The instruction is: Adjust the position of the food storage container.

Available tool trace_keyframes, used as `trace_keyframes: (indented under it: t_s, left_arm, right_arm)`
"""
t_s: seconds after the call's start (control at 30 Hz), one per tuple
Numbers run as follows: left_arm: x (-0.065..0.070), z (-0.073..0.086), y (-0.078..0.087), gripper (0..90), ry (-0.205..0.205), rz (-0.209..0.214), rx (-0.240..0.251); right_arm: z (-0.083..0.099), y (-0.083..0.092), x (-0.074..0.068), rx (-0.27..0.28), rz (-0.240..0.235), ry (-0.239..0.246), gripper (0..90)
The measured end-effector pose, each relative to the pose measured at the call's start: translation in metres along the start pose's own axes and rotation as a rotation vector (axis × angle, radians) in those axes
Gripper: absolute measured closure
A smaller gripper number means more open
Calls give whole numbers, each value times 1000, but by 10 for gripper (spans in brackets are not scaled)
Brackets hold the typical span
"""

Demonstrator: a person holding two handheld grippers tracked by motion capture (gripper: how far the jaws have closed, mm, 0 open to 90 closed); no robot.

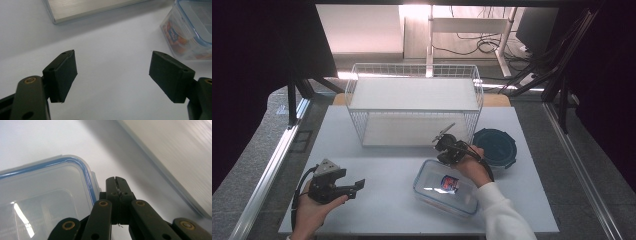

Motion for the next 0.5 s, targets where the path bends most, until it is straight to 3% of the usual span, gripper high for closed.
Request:
trace_keyframes:
  t_s: [0.2,0.4,0.47,0.5]
  left_arm:
    - [0,0,-1,218,-2,-2,-1]
    - [0,2,-3,217,-4,-2,-10]
    - [-1,2,-3,217,-4,-2,-10]
    - [-2,1,-3,216,-1,-5,-9]
  right_arm:
    - [-7,-3,-18,-1,-21,76,888]
    - [-9,-4,-23,5,-29,101,888]
    - [-10,-1,-22,26,-21,94,888]
    - [-11,11,-18,82,23,75,888]
Point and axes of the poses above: each handheld gripper's, and its own axes: y roughly backward along the jaws, z roughly out of its underside, x roughly to its right, the point moved 9 cm from there along -y, roughly forward along the jaws
